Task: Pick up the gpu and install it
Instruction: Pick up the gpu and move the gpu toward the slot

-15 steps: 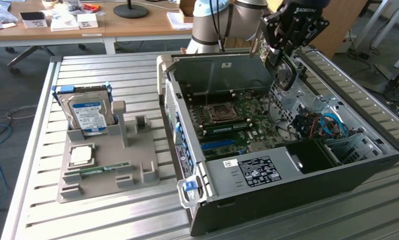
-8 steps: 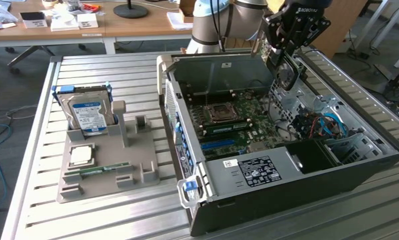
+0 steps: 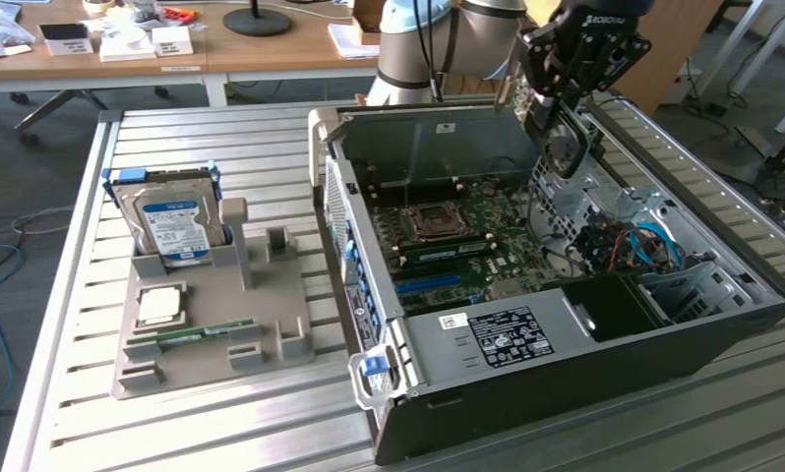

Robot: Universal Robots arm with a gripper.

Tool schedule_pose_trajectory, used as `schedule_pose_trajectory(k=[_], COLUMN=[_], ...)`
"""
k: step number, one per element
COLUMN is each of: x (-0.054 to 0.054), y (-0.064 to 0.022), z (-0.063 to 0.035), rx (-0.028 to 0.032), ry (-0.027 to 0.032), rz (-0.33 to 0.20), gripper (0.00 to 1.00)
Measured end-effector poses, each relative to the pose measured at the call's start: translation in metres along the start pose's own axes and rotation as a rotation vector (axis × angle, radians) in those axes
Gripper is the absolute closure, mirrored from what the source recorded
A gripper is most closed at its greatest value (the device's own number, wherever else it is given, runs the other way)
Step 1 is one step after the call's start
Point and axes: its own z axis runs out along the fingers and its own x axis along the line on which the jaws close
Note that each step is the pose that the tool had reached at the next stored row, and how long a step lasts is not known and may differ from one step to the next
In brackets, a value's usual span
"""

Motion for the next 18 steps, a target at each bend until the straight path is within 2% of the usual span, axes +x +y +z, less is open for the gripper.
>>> schedule_pose_trajectory(k=[18], x=[-0.031], y=[0.0013], z=[0.0007], rx=[0.0000], ry=[0.0000], rz=[0.000], gripper=[0.73])
